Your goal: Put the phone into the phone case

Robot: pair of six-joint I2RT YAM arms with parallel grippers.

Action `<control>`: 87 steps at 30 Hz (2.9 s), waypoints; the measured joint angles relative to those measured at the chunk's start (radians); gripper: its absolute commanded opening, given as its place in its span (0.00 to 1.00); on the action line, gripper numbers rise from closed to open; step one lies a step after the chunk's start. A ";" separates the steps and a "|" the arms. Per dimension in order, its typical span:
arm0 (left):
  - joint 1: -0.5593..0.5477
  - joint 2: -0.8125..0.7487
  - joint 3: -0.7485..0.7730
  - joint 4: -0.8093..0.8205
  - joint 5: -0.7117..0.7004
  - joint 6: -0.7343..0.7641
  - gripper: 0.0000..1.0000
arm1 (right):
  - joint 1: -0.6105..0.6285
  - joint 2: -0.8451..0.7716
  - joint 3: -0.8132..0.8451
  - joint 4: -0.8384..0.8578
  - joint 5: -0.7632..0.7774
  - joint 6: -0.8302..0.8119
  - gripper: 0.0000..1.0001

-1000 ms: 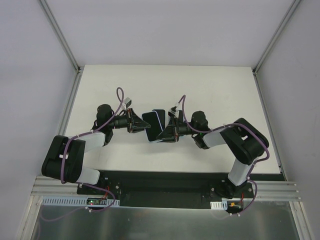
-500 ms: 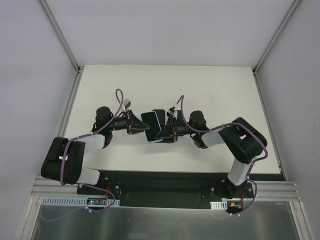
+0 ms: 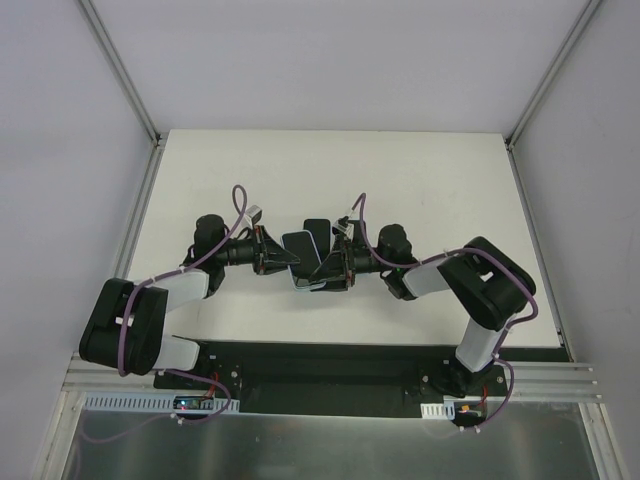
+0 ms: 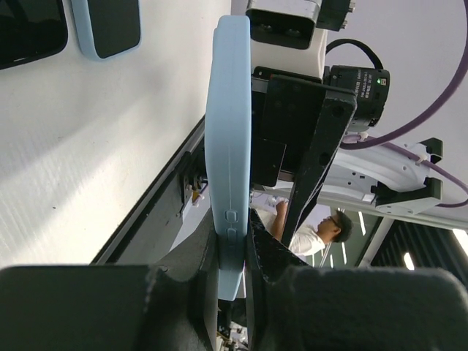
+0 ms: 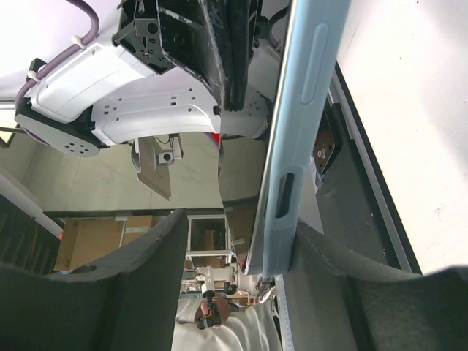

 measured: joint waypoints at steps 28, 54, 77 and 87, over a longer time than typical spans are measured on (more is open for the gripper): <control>0.002 -0.136 0.012 -0.304 -0.021 0.137 0.44 | 0.045 -0.007 -0.011 -0.020 0.020 -0.101 0.01; 0.006 -0.350 -0.119 -0.314 -0.050 0.088 0.00 | 0.081 0.068 0.050 0.024 0.077 0.009 0.43; 0.008 -0.384 -0.002 -0.493 -0.076 0.244 0.45 | 0.084 0.068 0.062 0.020 0.059 0.004 0.02; 0.015 -0.277 0.017 -0.419 -0.082 0.214 0.00 | 0.101 0.065 0.053 0.032 0.058 -0.014 0.37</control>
